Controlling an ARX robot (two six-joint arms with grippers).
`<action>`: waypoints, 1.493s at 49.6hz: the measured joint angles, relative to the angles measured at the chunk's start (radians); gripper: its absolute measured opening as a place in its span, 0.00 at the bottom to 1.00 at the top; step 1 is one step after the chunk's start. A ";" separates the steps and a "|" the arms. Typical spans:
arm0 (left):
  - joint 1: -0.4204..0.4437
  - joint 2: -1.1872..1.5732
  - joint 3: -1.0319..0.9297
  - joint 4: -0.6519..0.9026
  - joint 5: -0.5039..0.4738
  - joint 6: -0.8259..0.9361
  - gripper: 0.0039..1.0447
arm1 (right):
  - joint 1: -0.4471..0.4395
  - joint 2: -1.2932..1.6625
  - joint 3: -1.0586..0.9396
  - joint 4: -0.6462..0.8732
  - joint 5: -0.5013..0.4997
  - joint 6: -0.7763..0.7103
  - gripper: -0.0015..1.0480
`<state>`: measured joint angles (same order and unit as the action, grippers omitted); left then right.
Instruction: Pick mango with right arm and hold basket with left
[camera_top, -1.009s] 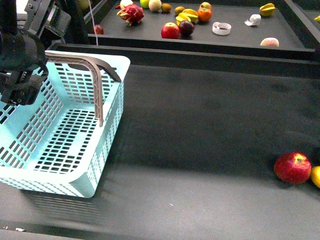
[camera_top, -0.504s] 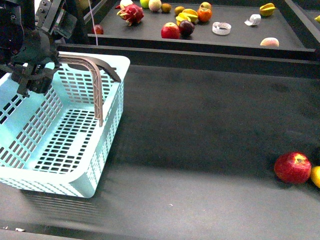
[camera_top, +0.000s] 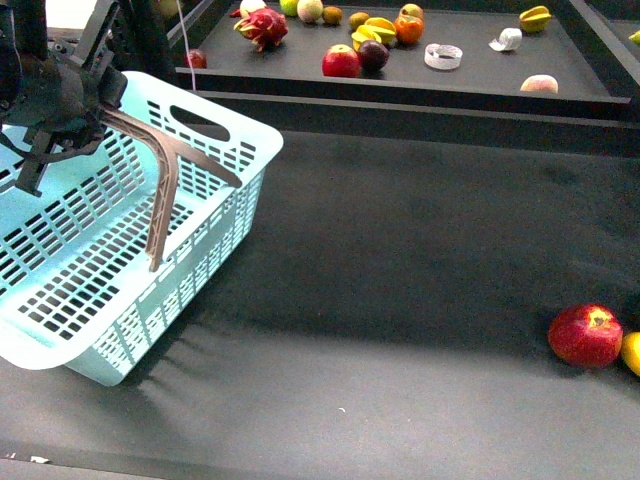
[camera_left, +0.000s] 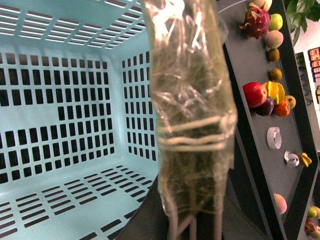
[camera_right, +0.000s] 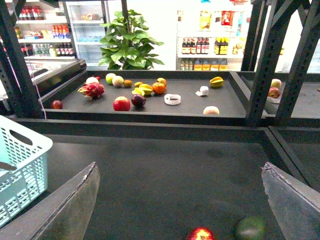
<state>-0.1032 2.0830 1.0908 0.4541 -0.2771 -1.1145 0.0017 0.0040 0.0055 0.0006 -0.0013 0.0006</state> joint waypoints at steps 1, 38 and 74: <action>0.000 -0.009 -0.007 0.000 -0.003 -0.008 0.06 | 0.000 0.000 0.000 0.000 0.000 0.000 0.92; -0.138 -0.404 -0.386 0.235 0.079 0.562 0.06 | 0.000 0.000 0.000 0.000 0.000 0.000 0.92; -0.295 -0.459 -0.558 0.469 0.227 0.881 0.06 | 0.000 0.000 0.000 0.000 0.000 0.000 0.92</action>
<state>-0.3981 1.6245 0.5331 0.9234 -0.0498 -0.2333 0.0013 0.0040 0.0055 0.0006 -0.0017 0.0006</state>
